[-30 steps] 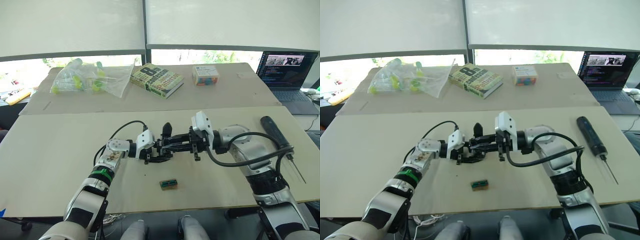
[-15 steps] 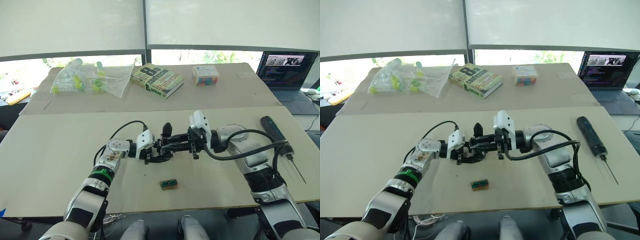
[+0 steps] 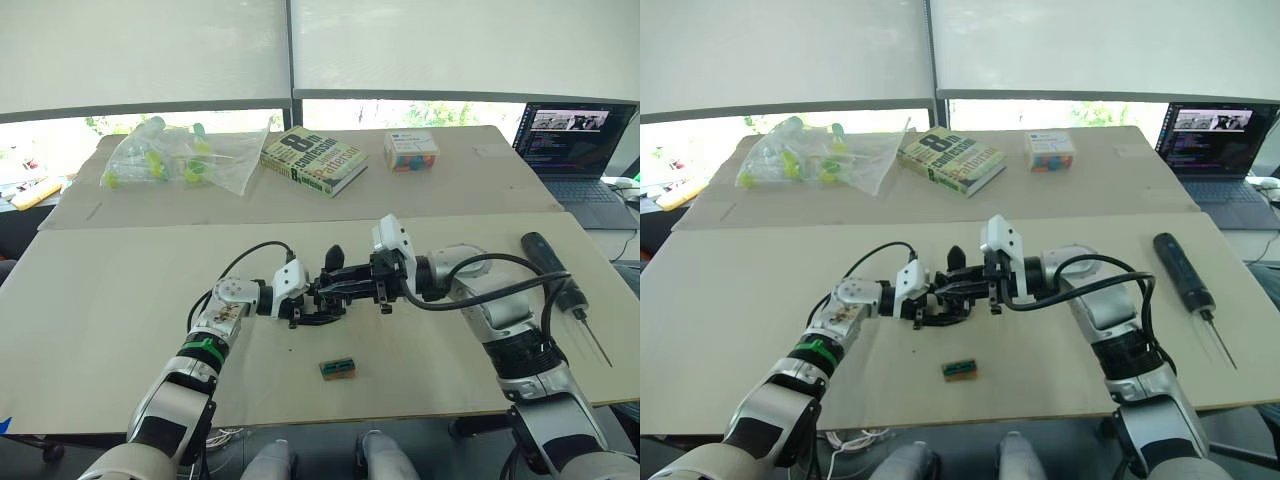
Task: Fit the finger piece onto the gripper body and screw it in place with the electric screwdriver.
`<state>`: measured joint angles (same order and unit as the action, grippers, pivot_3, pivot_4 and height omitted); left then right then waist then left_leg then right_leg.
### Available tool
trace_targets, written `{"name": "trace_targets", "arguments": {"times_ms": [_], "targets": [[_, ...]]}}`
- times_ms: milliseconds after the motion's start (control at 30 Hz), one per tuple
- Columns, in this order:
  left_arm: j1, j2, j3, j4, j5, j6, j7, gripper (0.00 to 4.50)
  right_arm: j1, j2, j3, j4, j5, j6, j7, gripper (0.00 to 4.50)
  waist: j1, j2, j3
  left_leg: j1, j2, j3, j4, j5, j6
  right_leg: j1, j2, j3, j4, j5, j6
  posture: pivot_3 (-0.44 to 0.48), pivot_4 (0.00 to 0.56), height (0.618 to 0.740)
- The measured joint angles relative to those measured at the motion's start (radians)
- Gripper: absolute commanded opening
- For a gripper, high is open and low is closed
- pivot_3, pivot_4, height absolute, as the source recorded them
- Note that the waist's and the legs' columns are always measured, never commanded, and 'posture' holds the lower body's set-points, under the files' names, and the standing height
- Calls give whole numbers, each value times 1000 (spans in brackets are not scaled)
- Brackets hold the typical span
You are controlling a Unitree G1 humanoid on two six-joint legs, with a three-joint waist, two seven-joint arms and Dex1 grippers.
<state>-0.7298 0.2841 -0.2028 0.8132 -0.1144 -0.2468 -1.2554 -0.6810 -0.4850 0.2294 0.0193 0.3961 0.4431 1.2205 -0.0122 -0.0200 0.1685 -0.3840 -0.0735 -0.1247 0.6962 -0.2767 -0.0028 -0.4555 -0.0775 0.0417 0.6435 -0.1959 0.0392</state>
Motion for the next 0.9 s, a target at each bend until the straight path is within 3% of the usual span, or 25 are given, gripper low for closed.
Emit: {"name": "trace_targets", "arguments": {"times_ms": [900], "targets": [[0, -4, 0, 0, 15, 0, 5, 2321, 22, 2, -7, -11, 21, 110, -18, 300, 1, 0, -4, 2, 0, 0, 0, 0, 0, 2, 0, 0, 0, 0, 0, 0, 150, 740]]}}
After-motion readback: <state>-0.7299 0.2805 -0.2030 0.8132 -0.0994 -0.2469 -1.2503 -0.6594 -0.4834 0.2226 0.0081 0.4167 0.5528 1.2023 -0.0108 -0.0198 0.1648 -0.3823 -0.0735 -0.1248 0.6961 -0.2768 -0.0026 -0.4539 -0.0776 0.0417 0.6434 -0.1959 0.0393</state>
